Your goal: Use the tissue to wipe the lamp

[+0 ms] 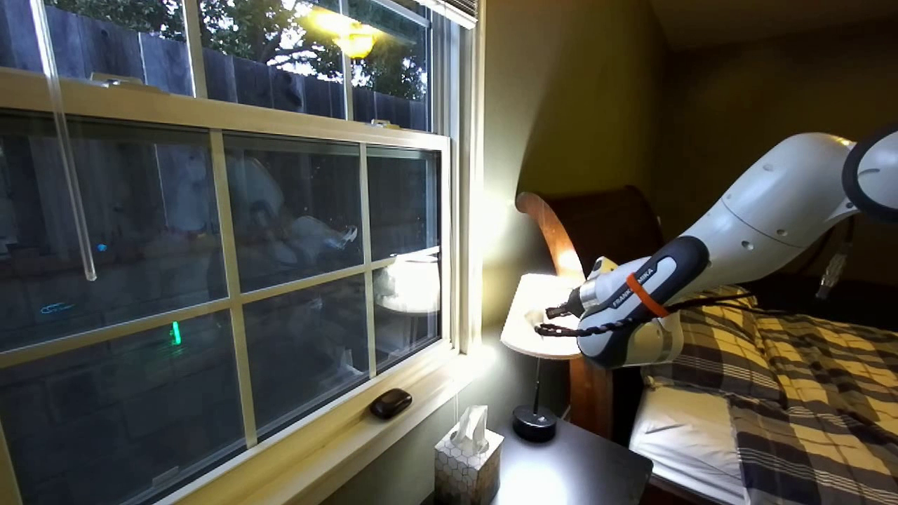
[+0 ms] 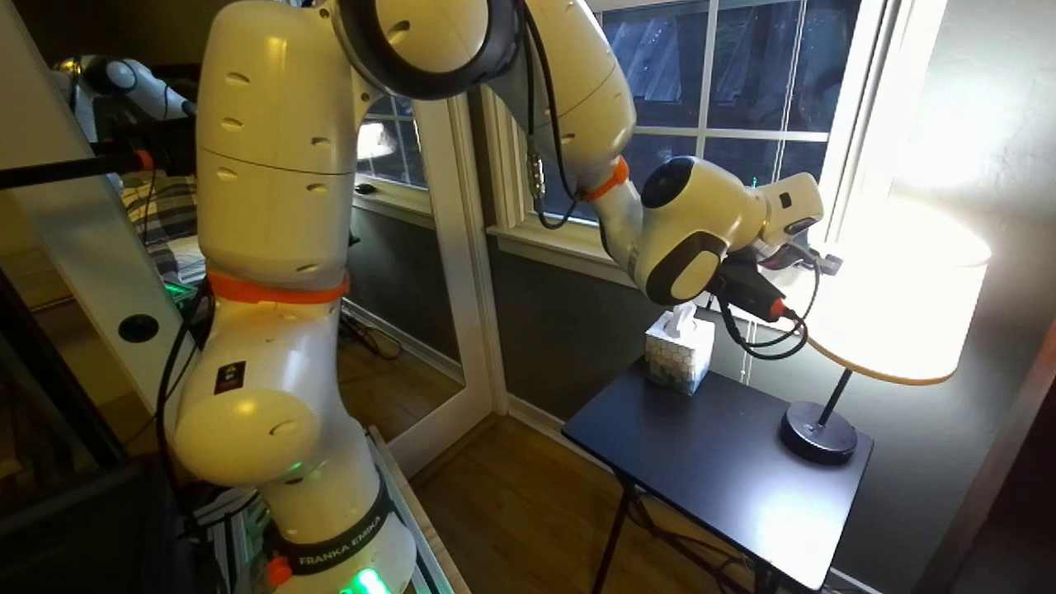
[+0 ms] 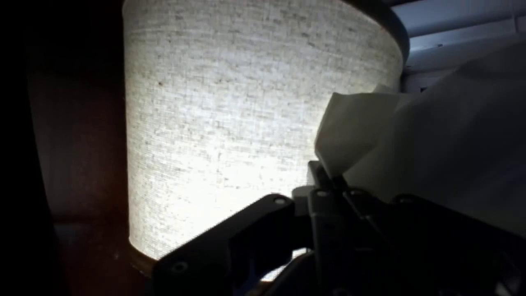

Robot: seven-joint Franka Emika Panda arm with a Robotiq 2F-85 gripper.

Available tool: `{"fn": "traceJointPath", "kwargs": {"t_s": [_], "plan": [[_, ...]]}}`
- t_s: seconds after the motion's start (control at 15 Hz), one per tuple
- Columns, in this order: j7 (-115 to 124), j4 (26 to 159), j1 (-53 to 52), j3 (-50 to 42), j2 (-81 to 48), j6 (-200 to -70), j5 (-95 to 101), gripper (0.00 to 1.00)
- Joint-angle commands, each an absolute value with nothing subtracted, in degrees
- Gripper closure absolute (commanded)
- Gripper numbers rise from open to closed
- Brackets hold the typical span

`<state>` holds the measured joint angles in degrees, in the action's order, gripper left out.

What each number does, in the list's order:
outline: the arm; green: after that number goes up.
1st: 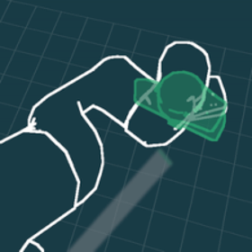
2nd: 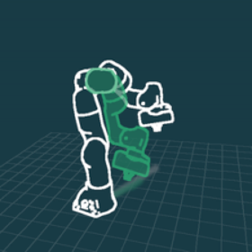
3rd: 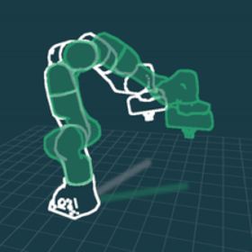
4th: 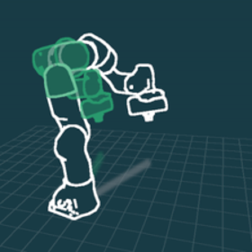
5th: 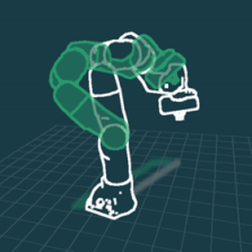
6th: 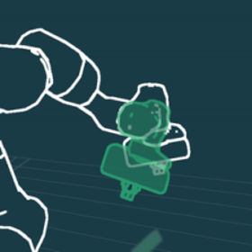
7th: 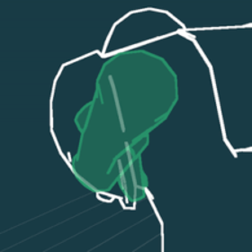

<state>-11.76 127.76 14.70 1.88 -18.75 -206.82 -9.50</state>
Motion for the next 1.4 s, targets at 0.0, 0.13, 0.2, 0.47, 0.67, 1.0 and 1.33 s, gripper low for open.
{"fn": "traceJointPath", "kwargs": {"t_s": [0.0,0.13,0.2,0.47,0.67,1.0,1.33], "plan": [[-7.3,128.5,11.6,-2.2,-19.6,-206.7,-5.5,1.00],[-6.3,128.7,10.8,-3.1,-19.8,-205.9,-4.8,1.00],[-5.6,128.8,10.7,-3.1,-19.8,-205.2,-4.4,1.00],[-4.0,129.7,10.2,-3.5,-19.5,-201.6,-3.9,1.00],[-3.4,130.1,9.8,-3.8,-19.3,-198.4,-4.4,1.00],[-3.7,130.0,11.6,-1.7,-19.1,-191.7,-5.6,1.00],[-4.2,129.7,12.1,-0.9,-18.3,-183.6,-6.1,1.00]]}}
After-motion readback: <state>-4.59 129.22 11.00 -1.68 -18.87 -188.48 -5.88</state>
